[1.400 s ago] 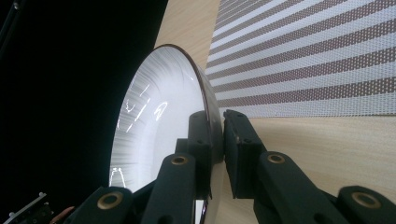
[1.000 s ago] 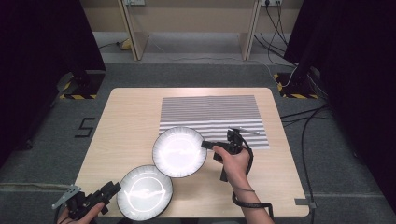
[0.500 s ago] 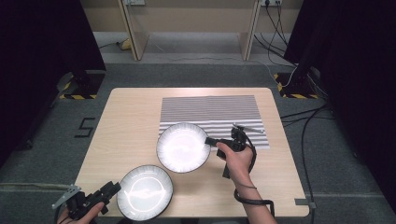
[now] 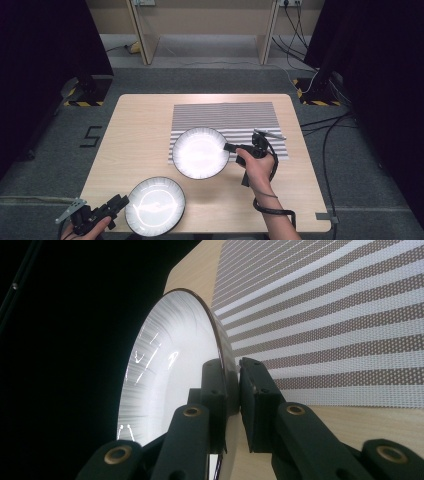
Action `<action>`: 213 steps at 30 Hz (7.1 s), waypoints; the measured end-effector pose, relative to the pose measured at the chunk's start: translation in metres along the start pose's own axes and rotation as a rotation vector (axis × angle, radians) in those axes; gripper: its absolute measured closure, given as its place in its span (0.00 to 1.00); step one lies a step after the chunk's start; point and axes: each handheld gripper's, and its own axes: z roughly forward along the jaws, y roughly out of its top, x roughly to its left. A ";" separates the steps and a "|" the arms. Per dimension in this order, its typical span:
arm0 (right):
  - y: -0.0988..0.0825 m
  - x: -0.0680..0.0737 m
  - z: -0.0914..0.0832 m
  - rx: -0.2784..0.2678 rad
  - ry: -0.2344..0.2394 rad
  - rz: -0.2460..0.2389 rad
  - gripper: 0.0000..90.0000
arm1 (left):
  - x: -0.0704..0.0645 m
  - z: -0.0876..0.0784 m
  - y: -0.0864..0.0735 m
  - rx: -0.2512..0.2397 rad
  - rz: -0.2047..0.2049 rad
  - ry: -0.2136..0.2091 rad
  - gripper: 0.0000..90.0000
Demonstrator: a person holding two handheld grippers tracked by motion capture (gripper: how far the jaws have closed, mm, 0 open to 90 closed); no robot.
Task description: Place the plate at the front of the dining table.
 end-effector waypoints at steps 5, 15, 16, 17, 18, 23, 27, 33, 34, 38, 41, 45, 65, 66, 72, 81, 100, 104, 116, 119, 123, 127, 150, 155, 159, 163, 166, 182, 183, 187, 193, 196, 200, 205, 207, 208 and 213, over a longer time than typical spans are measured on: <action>0.004 -0.003 -0.002 -0.018 -0.005 0.006 0.91 | 0.000 0.000 0.000 0.002 -0.002 0.001 0.60; 0.010 -0.009 -0.003 -0.034 -0.015 0.022 0.91 | 0.001 0.000 0.000 0.001 -0.003 0.001 0.60; 0.011 -0.009 -0.003 -0.036 -0.016 0.023 0.91 | 0.001 0.000 0.000 0.001 -0.003 0.001 0.60; 0.011 -0.010 -0.003 -0.039 -0.014 0.025 0.91 | 0.001 0.000 0.000 0.001 -0.005 0.001 0.60; 0.011 -0.010 -0.003 -0.039 -0.014 0.025 0.91 | 0.001 0.000 0.000 0.001 -0.005 0.001 0.60; 0.014 -0.013 -0.004 -0.052 -0.023 0.038 0.91 | 0.001 0.000 0.000 0.001 -0.005 0.001 0.60; 0.017 -0.015 -0.005 -0.061 -0.027 0.044 0.91 | 0.001 0.001 -0.001 0.003 -0.003 0.003 0.60; 0.021 -0.016 -0.007 -0.068 -0.038 0.048 0.91 | 0.002 0.001 -0.001 0.004 -0.005 0.004 0.60; 0.023 -0.017 -0.008 -0.073 -0.037 0.053 0.91 | 0.002 0.001 -0.001 0.004 -0.006 0.005 0.60; 0.026 -0.019 -0.010 -0.084 -0.043 0.051 0.91 | 0.002 0.001 -0.001 0.005 -0.005 0.005 0.60; 0.028 -0.019 -0.011 -0.091 -0.045 0.056 0.91 | 0.002 0.001 -0.001 0.005 -0.006 0.004 0.60; 0.030 -0.020 -0.012 -0.097 -0.048 0.058 0.91 | 0.002 0.001 -0.001 0.006 -0.006 0.005 0.60; 0.041 -0.031 -0.014 -0.136 -0.068 0.105 0.91 | 0.002 0.002 -0.002 0.009 -0.003 0.005 0.61; 0.042 -0.032 -0.014 -0.136 -0.067 0.110 0.91 | 0.002 0.002 -0.002 0.010 -0.004 0.005 0.61; 0.046 -0.034 -0.015 -0.148 -0.075 0.121 0.91 | 0.002 0.002 -0.002 0.010 -0.003 0.006 0.61; 0.052 -0.036 -0.016 -0.166 -0.083 0.134 0.91 | 0.003 0.002 -0.002 0.011 -0.004 0.006 0.61; 0.062 -0.047 -0.014 -0.193 -0.104 0.152 0.90 | 0.003 0.003 -0.003 0.013 -0.005 0.006 0.61; 0.063 -0.049 -0.014 -0.196 -0.110 0.149 0.90 | 0.003 0.003 -0.003 0.013 -0.007 0.006 0.61; 0.067 -0.055 -0.009 -0.201 -0.114 0.182 0.90 | 0.004 0.002 -0.003 0.012 -0.008 0.007 0.61; 0.069 -0.057 -0.006 -0.205 -0.113 0.193 0.90 | 0.004 0.003 -0.003 0.013 -0.007 0.005 0.61; 0.071 -0.060 -0.003 -0.207 -0.116 0.204 0.90 | 0.004 0.003 -0.003 0.014 -0.008 0.006 0.61; 0.073 -0.064 0.000 -0.210 -0.122 0.218 0.90 | 0.004 0.003 -0.003 0.013 -0.009 0.006 0.61; 0.085 -0.076 0.011 -0.231 -0.144 0.268 0.89 | 0.005 0.003 -0.004 0.015 -0.017 0.011 0.61; 0.089 -0.077 0.014 -0.234 -0.154 0.268 0.89 | 0.005 0.004 -0.004 0.016 -0.017 0.010 0.61; 0.091 -0.077 0.017 -0.239 -0.154 0.272 0.89 | 0.005 0.004 -0.004 0.018 -0.016 0.009 0.61; 0.093 -0.078 0.018 -0.240 -0.159 0.274 0.89 | 0.005 0.004 -0.005 0.019 -0.016 0.009 0.61; 0.095 -0.079 0.019 -0.241 -0.165 0.272 0.89 | 0.005 0.005 -0.005 0.019 -0.016 0.009 0.61; 0.096 -0.091 0.031 -0.240 -0.172 0.312 0.88 | 0.005 0.005 -0.005 0.026 -0.013 0.008 0.61; 0.096 -0.091 0.032 -0.241 -0.170 0.313 0.88 | 0.005 0.005 -0.005 0.026 -0.013 0.008 0.61; 0.094 -0.092 0.038 -0.236 -0.170 0.315 0.88 | 0.006 0.005 -0.005 0.028 -0.014 0.006 0.61; 0.092 -0.095 0.044 -0.230 -0.174 0.316 0.87 | 0.007 0.004 -0.005 0.025 -0.014 0.006 0.61; 0.091 -0.096 0.046 -0.228 -0.182 0.312 0.87 | 0.007 0.004 -0.005 0.025 -0.014 0.006 0.61; 0.090 -0.097 0.046 -0.225 -0.191 0.308 0.87 | 0.007 0.005 -0.005 0.026 -0.012 0.007 0.61; 0.089 -0.101 0.047 -0.208 -0.215 0.310 0.89 | 0.006 0.005 -0.005 0.028 -0.008 0.004 0.61; 0.087 -0.104 0.047 -0.196 -0.233 0.318 0.89 | 0.007 0.005 -0.005 0.027 -0.007 0.006 0.61; 0.086 -0.105 0.047 -0.197 -0.236 0.322 0.89 | 0.007 0.005 -0.005 0.029 -0.007 0.005 0.61; 0.086 -0.106 0.048 -0.211 -0.248 0.325 0.88 | 0.007 0.004 -0.005 0.027 -0.003 0.007 0.61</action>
